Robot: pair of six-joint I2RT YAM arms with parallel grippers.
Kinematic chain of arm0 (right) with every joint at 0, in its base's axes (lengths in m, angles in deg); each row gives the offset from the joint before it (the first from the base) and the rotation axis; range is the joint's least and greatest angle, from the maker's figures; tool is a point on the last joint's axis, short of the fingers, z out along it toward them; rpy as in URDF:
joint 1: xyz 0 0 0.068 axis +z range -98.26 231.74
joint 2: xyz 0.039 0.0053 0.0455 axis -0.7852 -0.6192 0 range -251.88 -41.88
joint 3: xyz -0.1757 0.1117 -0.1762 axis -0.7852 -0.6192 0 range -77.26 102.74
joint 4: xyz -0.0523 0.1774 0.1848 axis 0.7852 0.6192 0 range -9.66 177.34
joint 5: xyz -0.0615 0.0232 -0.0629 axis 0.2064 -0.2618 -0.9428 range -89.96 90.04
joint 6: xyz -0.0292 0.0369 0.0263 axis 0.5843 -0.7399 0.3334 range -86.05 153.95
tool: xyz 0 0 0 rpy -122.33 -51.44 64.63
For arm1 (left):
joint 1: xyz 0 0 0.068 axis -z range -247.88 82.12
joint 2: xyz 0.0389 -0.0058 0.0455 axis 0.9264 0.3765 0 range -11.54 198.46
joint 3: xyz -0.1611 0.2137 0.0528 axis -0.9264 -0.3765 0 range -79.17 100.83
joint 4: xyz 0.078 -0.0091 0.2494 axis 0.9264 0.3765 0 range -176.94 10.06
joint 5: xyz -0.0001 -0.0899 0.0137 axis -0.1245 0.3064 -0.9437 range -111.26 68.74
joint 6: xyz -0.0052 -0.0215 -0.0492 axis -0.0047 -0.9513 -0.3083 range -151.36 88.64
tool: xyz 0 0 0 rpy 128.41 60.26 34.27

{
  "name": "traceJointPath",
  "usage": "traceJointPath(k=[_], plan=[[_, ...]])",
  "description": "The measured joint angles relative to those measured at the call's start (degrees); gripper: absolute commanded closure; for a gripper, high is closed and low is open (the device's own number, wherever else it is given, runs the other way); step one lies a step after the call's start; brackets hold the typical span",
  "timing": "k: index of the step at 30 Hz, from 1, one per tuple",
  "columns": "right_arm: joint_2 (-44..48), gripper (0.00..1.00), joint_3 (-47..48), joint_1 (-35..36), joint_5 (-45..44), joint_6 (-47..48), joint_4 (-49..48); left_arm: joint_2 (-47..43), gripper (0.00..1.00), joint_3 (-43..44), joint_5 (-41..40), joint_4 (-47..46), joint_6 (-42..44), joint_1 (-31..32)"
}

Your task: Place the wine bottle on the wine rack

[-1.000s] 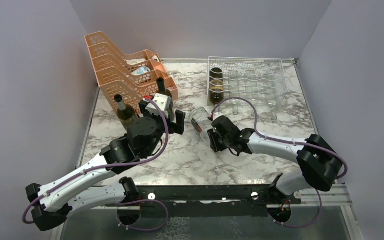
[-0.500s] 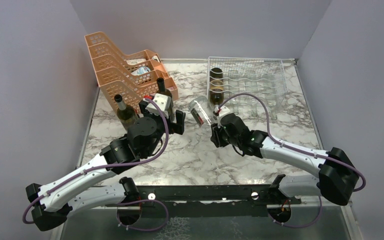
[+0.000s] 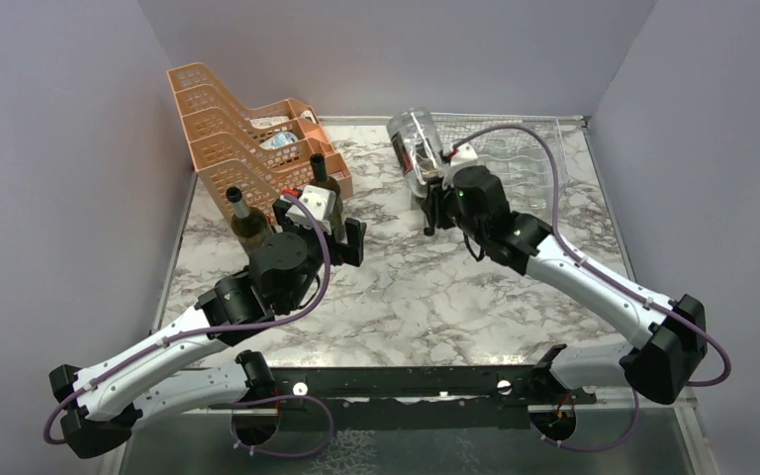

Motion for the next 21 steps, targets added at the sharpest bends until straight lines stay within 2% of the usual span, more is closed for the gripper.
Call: traceJointPath(k=[11,21], plan=[[-11.0,0.99,11.3,-15.3,2.9,-6.7,3.9,-0.8,0.01,0.0,0.0,0.1,0.0,0.0],[-23.3,0.99,18.1,-19.3,12.6,-11.7,6.1,-0.8,0.01,0.0,0.0,0.2,0.0,0.0]])
